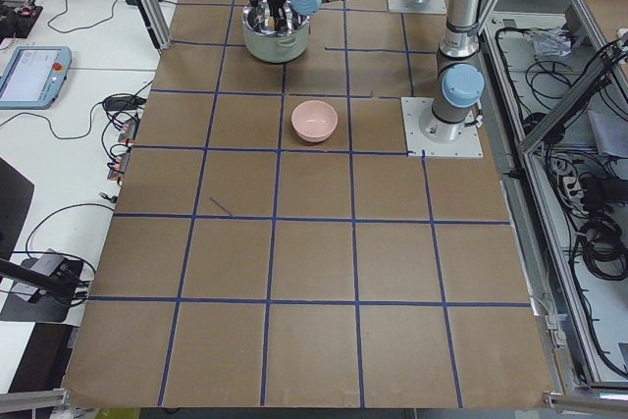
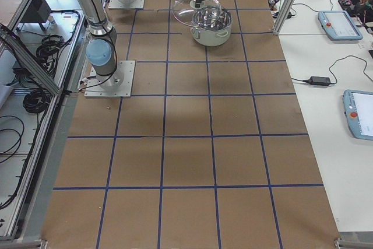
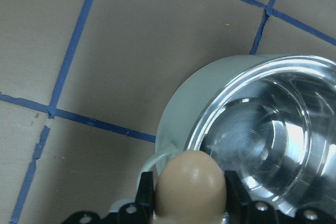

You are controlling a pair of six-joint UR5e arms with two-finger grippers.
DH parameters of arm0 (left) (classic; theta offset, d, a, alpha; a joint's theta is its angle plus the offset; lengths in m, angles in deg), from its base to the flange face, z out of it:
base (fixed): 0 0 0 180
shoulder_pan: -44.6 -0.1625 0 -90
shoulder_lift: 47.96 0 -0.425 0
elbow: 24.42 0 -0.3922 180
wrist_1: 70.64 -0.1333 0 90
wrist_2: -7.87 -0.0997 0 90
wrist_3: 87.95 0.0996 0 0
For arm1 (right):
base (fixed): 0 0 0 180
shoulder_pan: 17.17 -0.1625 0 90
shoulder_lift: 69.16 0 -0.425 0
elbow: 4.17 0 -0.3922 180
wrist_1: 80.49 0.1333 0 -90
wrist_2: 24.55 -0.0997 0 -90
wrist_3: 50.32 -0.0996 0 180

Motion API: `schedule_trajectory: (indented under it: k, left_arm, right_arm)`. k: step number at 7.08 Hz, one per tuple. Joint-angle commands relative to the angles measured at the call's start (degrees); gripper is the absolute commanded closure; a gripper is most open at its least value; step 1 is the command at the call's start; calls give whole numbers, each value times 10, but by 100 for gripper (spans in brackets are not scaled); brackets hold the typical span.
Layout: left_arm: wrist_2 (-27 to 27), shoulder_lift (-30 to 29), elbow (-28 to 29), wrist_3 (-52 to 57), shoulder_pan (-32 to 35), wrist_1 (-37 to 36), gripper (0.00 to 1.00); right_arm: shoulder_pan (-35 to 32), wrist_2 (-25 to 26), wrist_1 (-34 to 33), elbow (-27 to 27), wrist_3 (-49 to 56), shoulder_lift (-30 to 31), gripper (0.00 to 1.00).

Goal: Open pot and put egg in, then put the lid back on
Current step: 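Carry the egg over the open pot with the left gripper and release it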

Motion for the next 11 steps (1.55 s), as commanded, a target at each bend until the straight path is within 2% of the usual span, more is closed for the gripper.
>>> schedule_trajectory:
  k: [1,5,6,7,8,9,11]
  left_arm:
    - [-27,-34,1,-14,28,-34,87]
    - [-30,-65,4,-30,49,-103,86]
    - [-34,-63,4,-29,50,-103,33]
    - [-41,-44,4,-23,50,-96,16]
    - [-41,-31,6,-19,42,-92,8]
    - [-42,-16,6,-7,20,-56,6]
    - [-50,57,4,167,-62,70,3]
  right_arm:
    - [3,-6,-22,8,-4,0,92]
    - [0,-7,-23,10,1,2,92]
    - [2,-2,-15,8,1,2,92]
    - [3,-3,-3,11,1,2,92]
    - [0,-2,-2,11,1,2,92]
    - [-2,-1,-3,11,1,2,92]
    - [-2,1,-1,11,9,3,92]
